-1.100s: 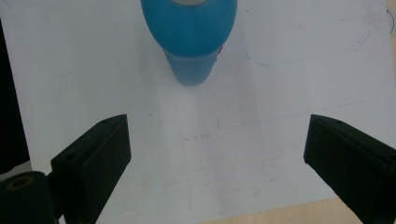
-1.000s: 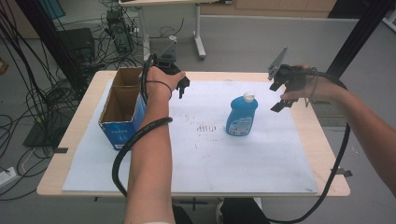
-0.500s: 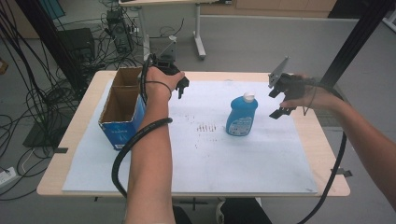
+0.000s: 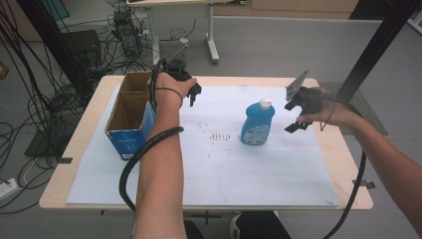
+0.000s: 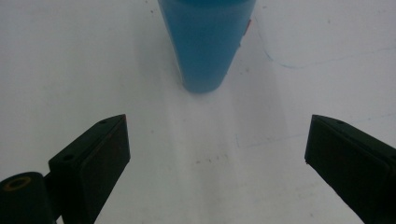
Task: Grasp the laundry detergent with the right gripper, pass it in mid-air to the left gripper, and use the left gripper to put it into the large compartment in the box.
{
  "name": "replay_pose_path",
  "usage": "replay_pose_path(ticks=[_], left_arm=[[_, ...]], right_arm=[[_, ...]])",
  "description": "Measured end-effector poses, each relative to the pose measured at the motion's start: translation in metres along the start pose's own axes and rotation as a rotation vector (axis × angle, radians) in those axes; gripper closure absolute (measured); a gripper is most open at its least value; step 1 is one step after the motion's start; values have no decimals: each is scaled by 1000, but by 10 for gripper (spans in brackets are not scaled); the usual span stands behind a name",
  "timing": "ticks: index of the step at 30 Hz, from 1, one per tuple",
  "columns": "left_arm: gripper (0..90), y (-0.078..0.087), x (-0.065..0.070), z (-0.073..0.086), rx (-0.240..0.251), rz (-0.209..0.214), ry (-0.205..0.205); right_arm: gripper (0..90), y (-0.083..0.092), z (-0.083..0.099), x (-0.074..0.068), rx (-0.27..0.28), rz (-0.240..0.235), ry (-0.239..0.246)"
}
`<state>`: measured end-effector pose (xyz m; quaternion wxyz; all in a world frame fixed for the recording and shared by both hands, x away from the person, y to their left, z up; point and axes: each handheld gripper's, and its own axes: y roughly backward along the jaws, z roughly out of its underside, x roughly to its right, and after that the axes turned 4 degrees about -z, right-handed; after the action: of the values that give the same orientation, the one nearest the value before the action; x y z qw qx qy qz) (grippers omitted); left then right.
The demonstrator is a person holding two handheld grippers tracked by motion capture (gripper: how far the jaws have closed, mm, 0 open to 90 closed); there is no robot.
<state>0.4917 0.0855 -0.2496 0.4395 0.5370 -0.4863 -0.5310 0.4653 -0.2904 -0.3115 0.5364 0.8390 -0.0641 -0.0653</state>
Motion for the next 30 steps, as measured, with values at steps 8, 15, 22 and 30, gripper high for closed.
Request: replay_pose_path(ticks=[8, 15, 22, 30], left_arm=[[67, -4, -1, 1, -6, -1, 2], [66, -3, -1, 0, -4, 5, -2], [66, -5, -2, 0, -6, 5, -3], [66, -7, -2, -1, -7, 9, -5]], right_arm=[[43, -17, 10, -5, 75, 9, -7], [42, -24, 4, -7, 123, 15, -1], [43, -33, 1, -7, 167, 6, -4], [41, -40, -2, -6, 240, 4, -5]])
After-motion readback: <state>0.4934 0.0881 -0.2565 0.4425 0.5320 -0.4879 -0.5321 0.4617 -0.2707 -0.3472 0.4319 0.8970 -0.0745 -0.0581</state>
